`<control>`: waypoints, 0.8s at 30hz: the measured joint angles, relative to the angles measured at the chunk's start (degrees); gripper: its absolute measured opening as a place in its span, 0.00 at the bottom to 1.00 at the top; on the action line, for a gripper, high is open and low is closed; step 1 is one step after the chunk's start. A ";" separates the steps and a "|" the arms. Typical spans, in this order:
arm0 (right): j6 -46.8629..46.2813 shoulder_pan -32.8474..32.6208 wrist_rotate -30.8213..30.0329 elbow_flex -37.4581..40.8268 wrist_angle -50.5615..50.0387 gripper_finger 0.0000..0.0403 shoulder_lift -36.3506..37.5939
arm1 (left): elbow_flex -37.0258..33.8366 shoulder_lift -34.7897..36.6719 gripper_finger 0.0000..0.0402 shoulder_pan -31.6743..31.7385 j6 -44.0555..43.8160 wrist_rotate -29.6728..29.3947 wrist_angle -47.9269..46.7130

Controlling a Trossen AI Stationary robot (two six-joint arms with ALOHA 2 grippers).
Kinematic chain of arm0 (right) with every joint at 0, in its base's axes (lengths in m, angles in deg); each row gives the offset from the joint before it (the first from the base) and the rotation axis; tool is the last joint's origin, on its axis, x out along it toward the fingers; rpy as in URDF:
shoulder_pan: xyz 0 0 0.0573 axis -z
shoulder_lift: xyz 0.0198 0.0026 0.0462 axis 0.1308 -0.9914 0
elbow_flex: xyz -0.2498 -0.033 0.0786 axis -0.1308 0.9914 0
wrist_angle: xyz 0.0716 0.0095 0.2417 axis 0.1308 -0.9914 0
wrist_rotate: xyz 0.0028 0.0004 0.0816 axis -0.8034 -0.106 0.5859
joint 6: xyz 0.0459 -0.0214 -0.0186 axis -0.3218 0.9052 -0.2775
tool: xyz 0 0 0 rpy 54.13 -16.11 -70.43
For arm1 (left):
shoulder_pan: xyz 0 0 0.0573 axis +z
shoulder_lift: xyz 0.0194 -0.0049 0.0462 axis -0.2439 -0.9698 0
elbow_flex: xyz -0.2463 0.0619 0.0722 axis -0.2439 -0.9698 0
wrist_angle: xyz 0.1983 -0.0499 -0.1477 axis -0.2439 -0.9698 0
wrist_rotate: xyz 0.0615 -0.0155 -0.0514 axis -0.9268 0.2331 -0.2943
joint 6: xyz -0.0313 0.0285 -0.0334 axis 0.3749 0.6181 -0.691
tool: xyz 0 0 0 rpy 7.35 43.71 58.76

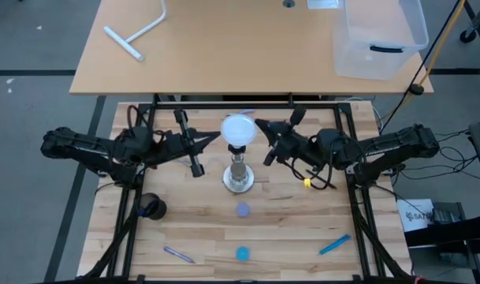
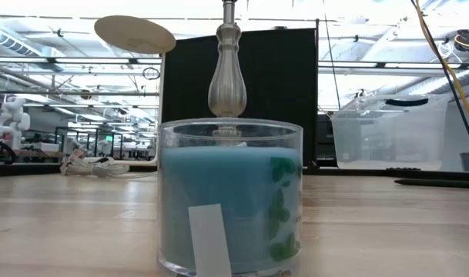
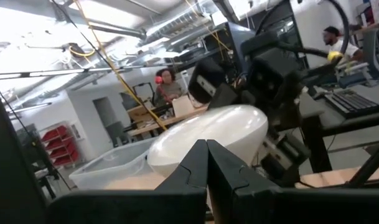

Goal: Screw lightbulb
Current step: Insert the lightbulb into the silver lamp socket

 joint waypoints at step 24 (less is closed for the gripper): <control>-1.70 -5.60 1.59 0.00 -3.15 0.00 -0.17 | -0.15 -1.07 0.00 2.66 -3.63 -5.46 -5.39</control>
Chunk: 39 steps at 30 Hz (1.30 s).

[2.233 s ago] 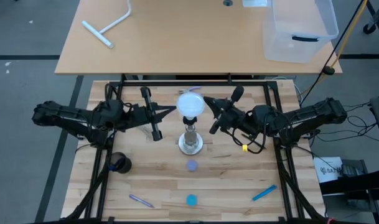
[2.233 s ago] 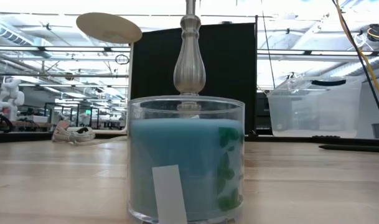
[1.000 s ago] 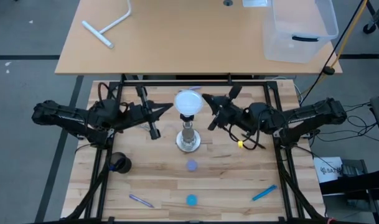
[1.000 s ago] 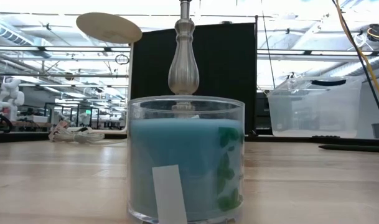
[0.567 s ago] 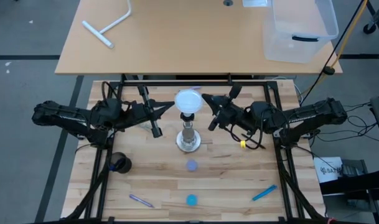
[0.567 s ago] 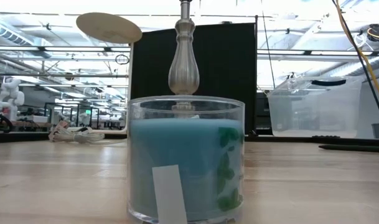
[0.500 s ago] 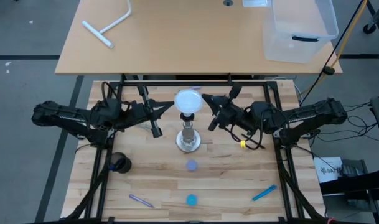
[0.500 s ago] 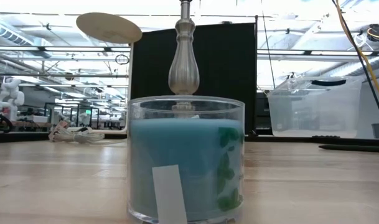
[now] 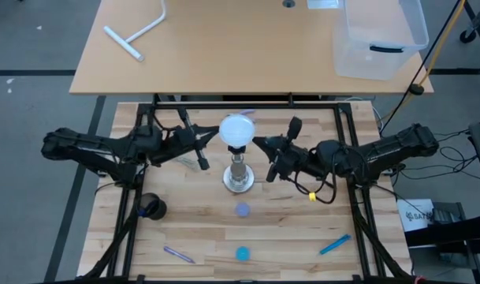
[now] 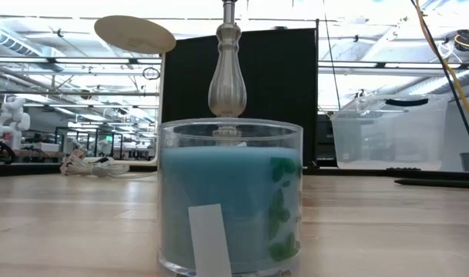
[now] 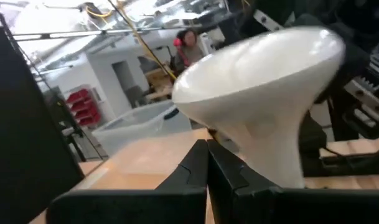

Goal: Screw lightbulb
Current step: Insert the lightbulb into the silver lamp socket

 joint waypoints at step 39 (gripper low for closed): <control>4.37 5.10 0.42 0.00 3.94 0.00 0.20 | 0.15 1.19 0.00 -2.50 2.08 6.31 4.15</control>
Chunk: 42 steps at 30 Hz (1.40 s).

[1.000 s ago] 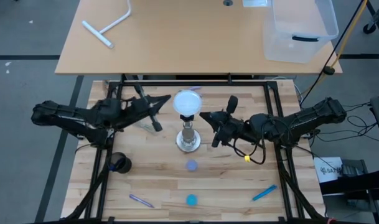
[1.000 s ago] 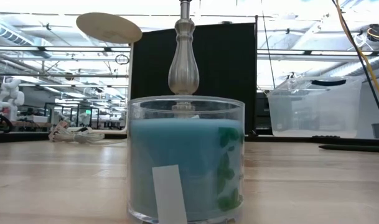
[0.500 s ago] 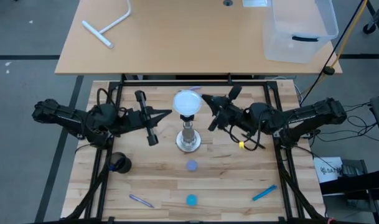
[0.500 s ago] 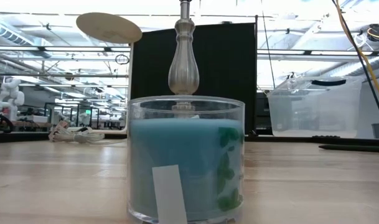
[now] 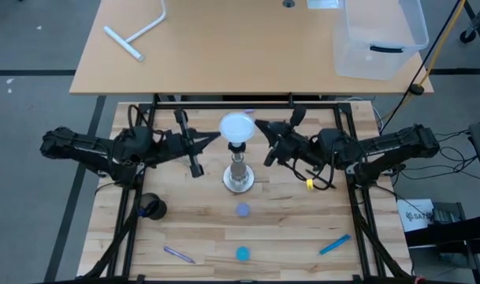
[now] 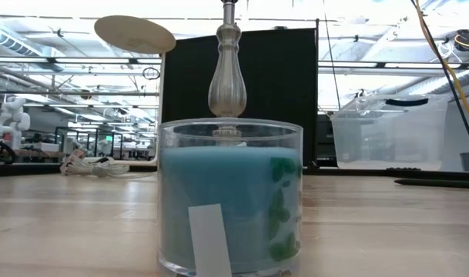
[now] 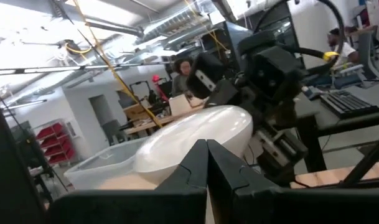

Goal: Screw lightbulb
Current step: Insert the lightbulb into the silver lamp socket

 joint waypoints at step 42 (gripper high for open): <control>2.50 1.31 -2.93 0.02 1.55 0.00 -2.67 | 0.00 2.10 0.00 -1.31 1.46 2.27 -1.99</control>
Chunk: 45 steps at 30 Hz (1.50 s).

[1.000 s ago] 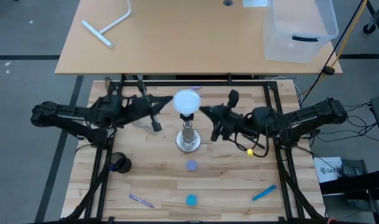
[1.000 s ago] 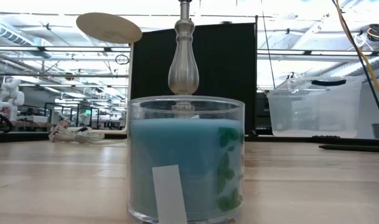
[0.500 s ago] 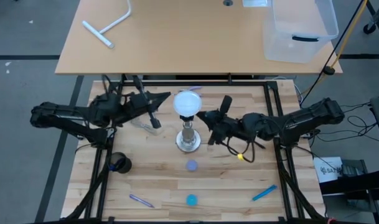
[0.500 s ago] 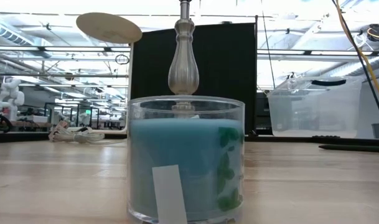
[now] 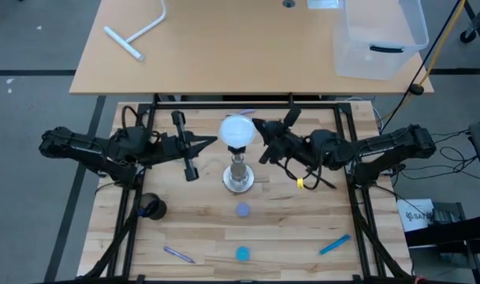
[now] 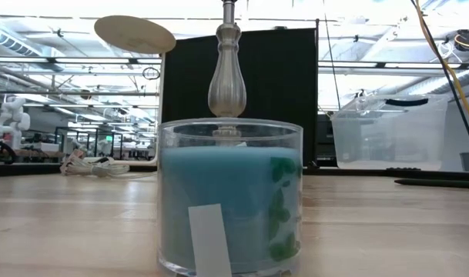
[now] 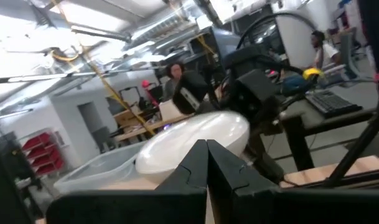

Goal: Screw lightbulb
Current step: Insert the lightbulb into the silver lamp socket

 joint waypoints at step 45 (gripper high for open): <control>-1.75 -2.76 -1.29 -0.02 -5.93 0.00 0.02 | 0.00 0.50 0.00 5.52 -3.43 3.86 -2.94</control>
